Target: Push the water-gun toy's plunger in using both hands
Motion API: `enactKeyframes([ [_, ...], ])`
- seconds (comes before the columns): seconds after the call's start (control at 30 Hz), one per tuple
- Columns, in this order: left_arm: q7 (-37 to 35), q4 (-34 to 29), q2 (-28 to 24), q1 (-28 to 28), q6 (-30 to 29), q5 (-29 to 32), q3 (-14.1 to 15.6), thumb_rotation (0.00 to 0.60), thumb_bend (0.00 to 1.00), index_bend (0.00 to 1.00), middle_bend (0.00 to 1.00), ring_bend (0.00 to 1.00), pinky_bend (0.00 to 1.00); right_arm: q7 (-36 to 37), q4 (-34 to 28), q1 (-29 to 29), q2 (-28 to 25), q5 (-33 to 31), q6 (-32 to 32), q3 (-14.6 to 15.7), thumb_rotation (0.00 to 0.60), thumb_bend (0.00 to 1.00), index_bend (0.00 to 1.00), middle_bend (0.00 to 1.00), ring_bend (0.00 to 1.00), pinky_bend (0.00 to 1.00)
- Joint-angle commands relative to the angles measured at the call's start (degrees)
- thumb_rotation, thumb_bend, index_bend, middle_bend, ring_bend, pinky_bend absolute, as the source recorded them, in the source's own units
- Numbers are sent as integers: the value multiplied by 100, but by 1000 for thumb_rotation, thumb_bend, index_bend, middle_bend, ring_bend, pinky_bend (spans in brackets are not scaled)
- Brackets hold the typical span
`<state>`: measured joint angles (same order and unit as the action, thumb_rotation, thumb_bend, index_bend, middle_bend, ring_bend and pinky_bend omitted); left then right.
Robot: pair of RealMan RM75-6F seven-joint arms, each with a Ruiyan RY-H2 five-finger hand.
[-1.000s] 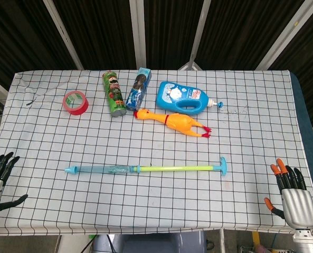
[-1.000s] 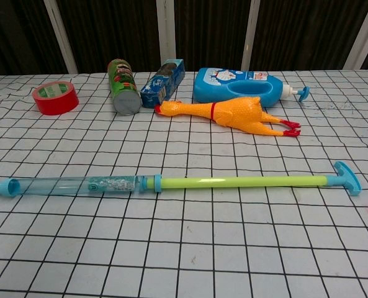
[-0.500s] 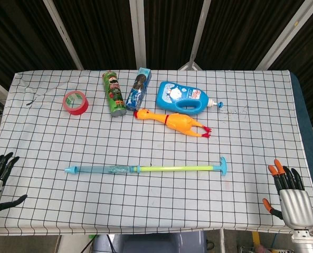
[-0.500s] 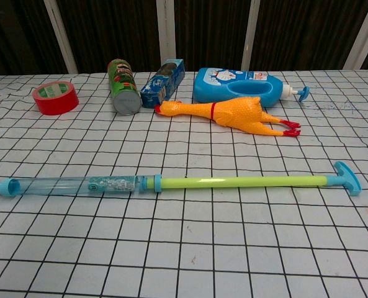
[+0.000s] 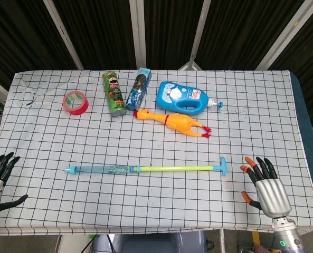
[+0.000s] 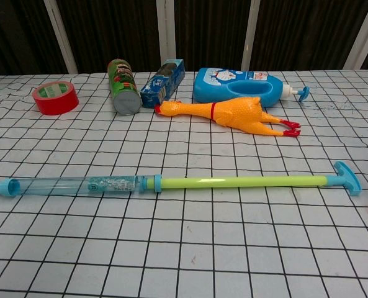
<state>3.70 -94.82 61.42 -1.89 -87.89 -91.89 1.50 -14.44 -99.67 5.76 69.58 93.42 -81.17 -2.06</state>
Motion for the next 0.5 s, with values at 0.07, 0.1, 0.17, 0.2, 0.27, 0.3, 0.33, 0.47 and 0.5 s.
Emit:
enactKeyframes([
  [0.07,1,5,0,0,8,-6,10,600,88,25,0,0,0,-547,-220,396,367,-279,515,-229,600,292,394,202,0,0],
  [0.1,-4,6,-3,0,9,-7,12,600,88,25,0,0,0,-736,-222,490,499,-362,630,-286,600,293,404,202,0,0],
  [0.17,-13,9,-7,0,13,-10,15,600,89,25,0,0,0,-965,-205,604,675,-485,774,-349,600,292,435,203,0,0],
  [0.2,-20,12,-8,0,14,-12,17,600,88,25,0,0,0,-1073,-188,659,769,-562,844,-382,600,292,442,203,0,0],
  [0.27,-30,19,-10,-5,21,-18,20,600,88,26,0,0,0,-1341,-107,789,1003,-767,1004,-466,600,292,454,203,0,0],
  [0.3,-31,23,-12,-6,26,-18,22,600,88,27,0,0,0,-1447,-61,841,1098,-851,1061,-501,600,292,460,203,0,0],
  [0.33,-35,23,-13,-9,29,-21,21,600,88,27,0,0,0,-1542,-11,887,1186,-925,1106,-530,600,292,467,203,0,0],
  [0.47,-55,16,-16,-14,32,-18,17,600,88,29,0,0,0,-1841,229,1069,1527,-1235,1286,-641,600,292,479,202,0,0],
  [0.5,-54,17,-16,-16,33,-17,14,600,88,30,0,0,0,-1912,301,1118,1614,-1319,1332,-672,600,292,479,203,0,0],
])
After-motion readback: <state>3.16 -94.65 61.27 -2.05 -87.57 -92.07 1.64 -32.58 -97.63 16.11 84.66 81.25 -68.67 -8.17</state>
